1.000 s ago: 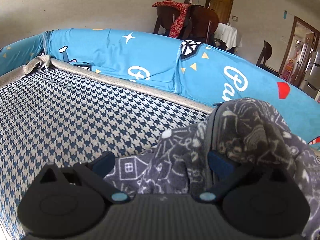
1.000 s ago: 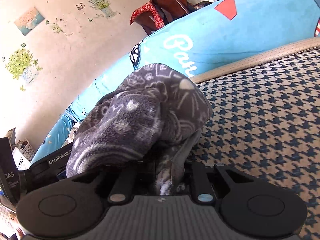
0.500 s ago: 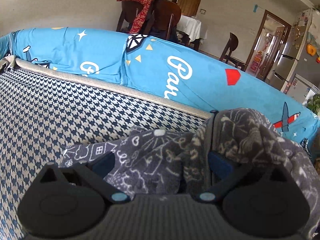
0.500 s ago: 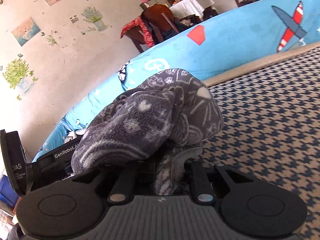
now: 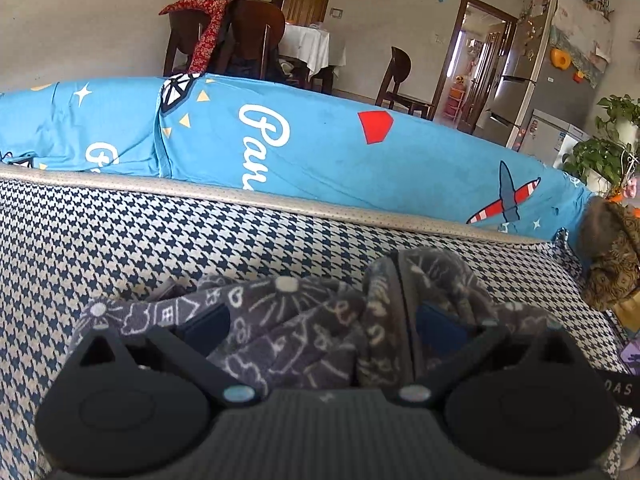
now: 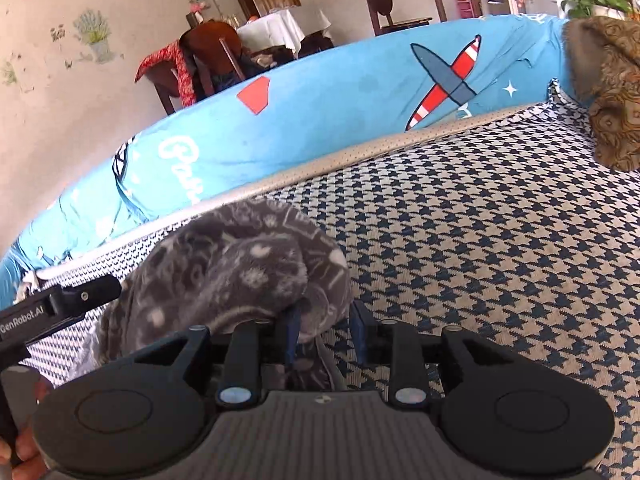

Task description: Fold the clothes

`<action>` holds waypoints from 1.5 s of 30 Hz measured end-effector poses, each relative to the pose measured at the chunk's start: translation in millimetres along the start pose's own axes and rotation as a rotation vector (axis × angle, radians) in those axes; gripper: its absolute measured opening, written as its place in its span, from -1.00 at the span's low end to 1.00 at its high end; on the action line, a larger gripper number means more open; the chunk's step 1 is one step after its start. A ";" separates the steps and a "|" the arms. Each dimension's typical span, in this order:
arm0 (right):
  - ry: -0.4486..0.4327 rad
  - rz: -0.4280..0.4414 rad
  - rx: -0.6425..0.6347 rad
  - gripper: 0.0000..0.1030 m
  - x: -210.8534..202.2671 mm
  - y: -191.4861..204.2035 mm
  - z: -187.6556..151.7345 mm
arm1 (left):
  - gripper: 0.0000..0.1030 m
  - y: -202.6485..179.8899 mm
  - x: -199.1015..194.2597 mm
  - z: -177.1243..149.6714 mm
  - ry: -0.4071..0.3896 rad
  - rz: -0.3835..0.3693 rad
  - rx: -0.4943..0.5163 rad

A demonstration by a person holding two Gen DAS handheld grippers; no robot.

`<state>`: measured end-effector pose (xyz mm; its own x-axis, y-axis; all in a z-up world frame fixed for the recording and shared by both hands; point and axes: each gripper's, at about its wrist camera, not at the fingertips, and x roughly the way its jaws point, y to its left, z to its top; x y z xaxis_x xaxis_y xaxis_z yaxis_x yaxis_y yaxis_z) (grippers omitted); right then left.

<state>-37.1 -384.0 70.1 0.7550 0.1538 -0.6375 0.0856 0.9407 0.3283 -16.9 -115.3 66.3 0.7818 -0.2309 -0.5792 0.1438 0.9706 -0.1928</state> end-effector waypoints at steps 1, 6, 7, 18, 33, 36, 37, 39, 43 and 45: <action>-0.002 0.005 0.012 -0.40 -1.7 -2.7 1.2 | 1.00 2.1 -1.2 1.3 -0.009 0.012 0.002; -0.035 0.005 0.041 -0.33 -6.0 -6.6 10.5 | 1.00 23.1 -3.4 9.0 -0.012 0.027 -0.046; -0.055 0.002 0.044 -0.27 -5.9 -5.1 15.1 | 1.00 27.7 -3.5 10.4 -0.011 0.033 -0.055; -0.112 0.179 0.003 -0.02 -6.6 26.9 19.0 | 1.00 74.7 -5.0 16.0 0.016 0.089 -0.107; -0.008 0.244 -0.255 0.53 29.7 96.0 -12.4 | 1.00 105.9 -5.0 -1.6 0.114 0.011 -0.047; 0.005 0.208 -0.289 0.67 41.6 100.8 -16.3 | 1.00 100.9 -2.8 -8.5 0.140 -0.047 -0.010; 0.011 0.192 -0.298 0.68 45.9 102.1 -17.6 | 1.00 98.2 -2.7 -10.1 0.144 -0.062 0.006; 0.031 0.151 -0.308 0.70 55.7 103.4 -19.5 | 1.00 90.7 -4.6 -12.4 0.142 -0.088 0.045; 0.065 0.115 -0.263 0.72 69.5 101.1 -20.5 | 1.00 76.5 -5.7 -17.3 0.137 -0.134 0.112; 0.063 0.111 -0.255 0.72 71.0 100.7 -20.2 | 1.00 70.7 -4.4 -20.8 0.147 -0.164 0.133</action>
<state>12.1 -272.2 43.9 0.7081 0.2710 -0.6520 -0.1677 0.9615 0.2175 -22.8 -47.1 38.8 0.6460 -0.3839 -0.6598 0.3474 0.9175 -0.1938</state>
